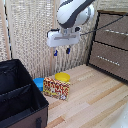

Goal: Move your gripper towards the bottom drawer handle. Grasp the handle gently with your gripper. Apply gentle outward force to slide the bottom drawer open.

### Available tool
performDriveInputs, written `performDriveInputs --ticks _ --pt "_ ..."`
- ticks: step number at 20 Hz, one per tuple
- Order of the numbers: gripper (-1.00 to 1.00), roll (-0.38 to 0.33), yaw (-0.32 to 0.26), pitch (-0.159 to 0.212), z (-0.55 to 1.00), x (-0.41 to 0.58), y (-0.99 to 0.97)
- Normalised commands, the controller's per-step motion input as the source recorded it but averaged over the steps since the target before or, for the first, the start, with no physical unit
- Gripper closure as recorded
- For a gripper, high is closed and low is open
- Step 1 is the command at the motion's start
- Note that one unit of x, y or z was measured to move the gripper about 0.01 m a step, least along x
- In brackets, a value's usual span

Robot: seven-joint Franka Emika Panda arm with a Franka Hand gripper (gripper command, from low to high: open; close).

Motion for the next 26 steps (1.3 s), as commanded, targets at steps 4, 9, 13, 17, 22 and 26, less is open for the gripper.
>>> performDriveInputs --ticks 4,9,13,17,22,26 --pt "-1.0 -0.246 0.141 0.053 -0.38 0.061 -0.06" --pt "-1.0 -0.374 0.146 0.003 -0.15 -0.001 -0.14" --pt "-1.0 -0.375 0.133 0.0 -0.04 -0.014 -0.15" --pt "-1.0 -0.375 0.132 0.0 -0.04 -0.014 -0.14" --pt "-1.0 -0.375 0.132 0.0 -0.04 -0.03 -0.15" --pt "-1.0 -0.375 0.13 0.0 -0.06 -0.038 -0.14"
